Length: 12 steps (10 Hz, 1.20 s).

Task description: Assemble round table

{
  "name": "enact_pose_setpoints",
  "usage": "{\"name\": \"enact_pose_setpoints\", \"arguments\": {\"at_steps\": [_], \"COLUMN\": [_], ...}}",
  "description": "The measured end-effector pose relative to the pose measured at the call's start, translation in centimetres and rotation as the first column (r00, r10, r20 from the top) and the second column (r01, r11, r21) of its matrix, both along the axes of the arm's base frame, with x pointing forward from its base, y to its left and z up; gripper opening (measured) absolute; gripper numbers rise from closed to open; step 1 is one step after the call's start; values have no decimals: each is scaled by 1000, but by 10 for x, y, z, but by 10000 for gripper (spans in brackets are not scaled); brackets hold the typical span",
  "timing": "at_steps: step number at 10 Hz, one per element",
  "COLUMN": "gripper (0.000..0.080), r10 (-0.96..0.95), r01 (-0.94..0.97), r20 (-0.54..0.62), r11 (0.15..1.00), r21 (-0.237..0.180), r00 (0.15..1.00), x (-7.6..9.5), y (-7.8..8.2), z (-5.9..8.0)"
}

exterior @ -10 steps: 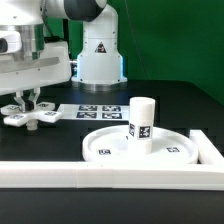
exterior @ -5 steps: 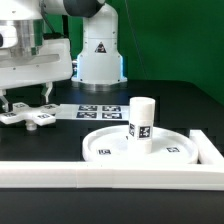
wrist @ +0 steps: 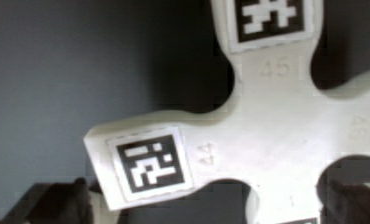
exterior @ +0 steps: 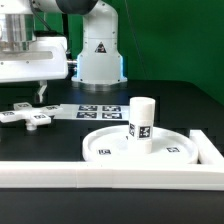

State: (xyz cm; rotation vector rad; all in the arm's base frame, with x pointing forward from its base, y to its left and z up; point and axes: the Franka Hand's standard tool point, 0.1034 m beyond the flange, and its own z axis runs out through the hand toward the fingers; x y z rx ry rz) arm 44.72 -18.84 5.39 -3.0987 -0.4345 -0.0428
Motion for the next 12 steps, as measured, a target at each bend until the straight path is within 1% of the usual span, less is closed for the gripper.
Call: {"name": "enact_pose_setpoints", "arguments": {"at_steps": [1, 7, 8, 9, 10, 11, 12], "gripper": [649, 649, 649, 649, 649, 649, 649], "r10": [-15, -5, -29, -151, -259, -339, -339], "r01": [16, 6, 29, 151, 259, 339, 339], "r20": [-19, -22, -20, -12, 0, -7, -6], "r11": [1000, 1000, 999, 988, 966, 940, 941], "r21": [14, 16, 18, 25, 21, 24, 22], "r00": [1000, 1000, 999, 988, 966, 941, 941], "x": [2, 1, 1, 1, 2, 1, 2], "y": [6, 6, 5, 1, 0, 4, 5], "z": [0, -1, -1, 0, 2, 0, -1]}}
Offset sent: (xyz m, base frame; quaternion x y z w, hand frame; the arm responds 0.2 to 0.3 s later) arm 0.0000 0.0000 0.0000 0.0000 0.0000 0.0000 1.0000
